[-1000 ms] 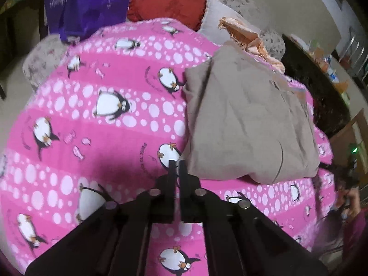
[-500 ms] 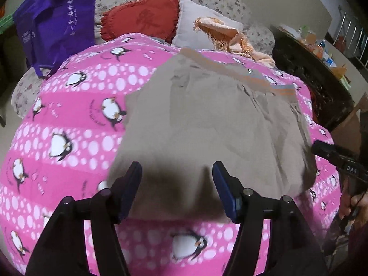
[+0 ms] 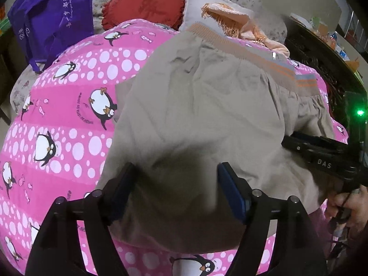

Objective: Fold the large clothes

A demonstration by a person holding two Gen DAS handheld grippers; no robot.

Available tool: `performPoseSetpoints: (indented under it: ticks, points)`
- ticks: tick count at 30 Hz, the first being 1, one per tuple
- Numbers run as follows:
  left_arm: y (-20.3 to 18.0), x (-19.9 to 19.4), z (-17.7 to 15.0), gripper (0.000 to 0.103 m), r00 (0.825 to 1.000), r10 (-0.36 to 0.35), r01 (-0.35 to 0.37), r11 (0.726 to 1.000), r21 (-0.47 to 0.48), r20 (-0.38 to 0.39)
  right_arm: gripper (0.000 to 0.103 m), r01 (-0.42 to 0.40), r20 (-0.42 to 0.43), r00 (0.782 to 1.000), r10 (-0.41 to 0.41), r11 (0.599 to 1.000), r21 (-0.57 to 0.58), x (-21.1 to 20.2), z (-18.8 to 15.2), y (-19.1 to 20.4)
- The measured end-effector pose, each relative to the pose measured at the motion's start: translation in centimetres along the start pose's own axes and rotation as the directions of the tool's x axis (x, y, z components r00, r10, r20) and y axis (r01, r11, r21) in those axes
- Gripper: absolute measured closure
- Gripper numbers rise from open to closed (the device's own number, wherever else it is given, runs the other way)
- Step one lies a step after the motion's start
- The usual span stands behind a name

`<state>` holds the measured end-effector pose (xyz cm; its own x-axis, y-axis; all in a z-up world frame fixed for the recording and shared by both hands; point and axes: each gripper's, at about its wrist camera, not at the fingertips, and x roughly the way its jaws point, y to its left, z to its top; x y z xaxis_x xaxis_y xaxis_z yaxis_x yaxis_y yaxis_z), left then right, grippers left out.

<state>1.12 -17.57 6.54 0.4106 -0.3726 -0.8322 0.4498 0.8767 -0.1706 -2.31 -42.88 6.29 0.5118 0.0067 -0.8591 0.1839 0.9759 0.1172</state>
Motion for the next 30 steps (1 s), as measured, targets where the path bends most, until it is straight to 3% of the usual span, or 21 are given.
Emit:
performPoseSetpoints:
  ticks: [6,8,12,16,19,22,24,26,30]
  points:
    - [1.3,-1.5,0.7,0.026,0.997,-0.069,0.069,0.997,-0.042,-0.016,0.057,-0.025,0.030,0.999,0.026,1.000,-0.009,-3.3,-0.6,0.0]
    - [2.0,-2.4,1.2,0.019,0.997,-0.079,0.080,0.995,-0.054,0.013,0.057,-0.030,0.058,0.998,0.030,1.000,-0.010,-4.7,-0.8,-0.4]
    - [4.0,-2.7,2.6,0.014,0.993,-0.117,0.120,0.985,-0.121,0.033,0.053,-0.008,0.094,0.996,0.004,0.999,0.042,-7.1,-1.4,-3.0]
    - [4.9,-0.8,4.1,0.014,0.989,-0.142,0.145,0.977,-0.160,0.026,0.051,0.034,0.028,0.999,-0.036,0.995,0.089,-5.3,-2.2,-5.6]
    - [5.4,1.3,4.9,0.014,0.979,-0.203,0.197,0.961,-0.193,-0.012,0.050,0.040,-0.009,0.999,-0.039,0.994,0.100,-3.1,-2.9,-6.2]
    - [5.4,3.2,5.1,0.014,0.981,-0.189,0.176,0.964,-0.200,-0.046,0.047,0.052,-0.003,0.999,-0.052,0.995,0.087,-3.8,-2.2,-5.5]
    - [5.4,4.2,5.0,0.014,0.983,-0.172,0.157,0.969,-0.190,-0.063,0.049,0.031,0.036,0.999,-0.034,0.996,0.082,-5.1,-1.7,-5.0]
    - [5.5,4.7,4.8,0.013,0.983,-0.169,0.155,0.971,-0.184,-0.066,0.044,0.014,0.070,0.997,-0.018,0.998,0.064,-6.0,-1.4,-4.7]
    - [5.5,5.5,4.2,0.003,0.982,-0.178,0.163,0.968,-0.193,-0.062,0.041,0.041,0.040,0.998,-0.043,0.998,0.038,-5.0,-1.1,-4.9]
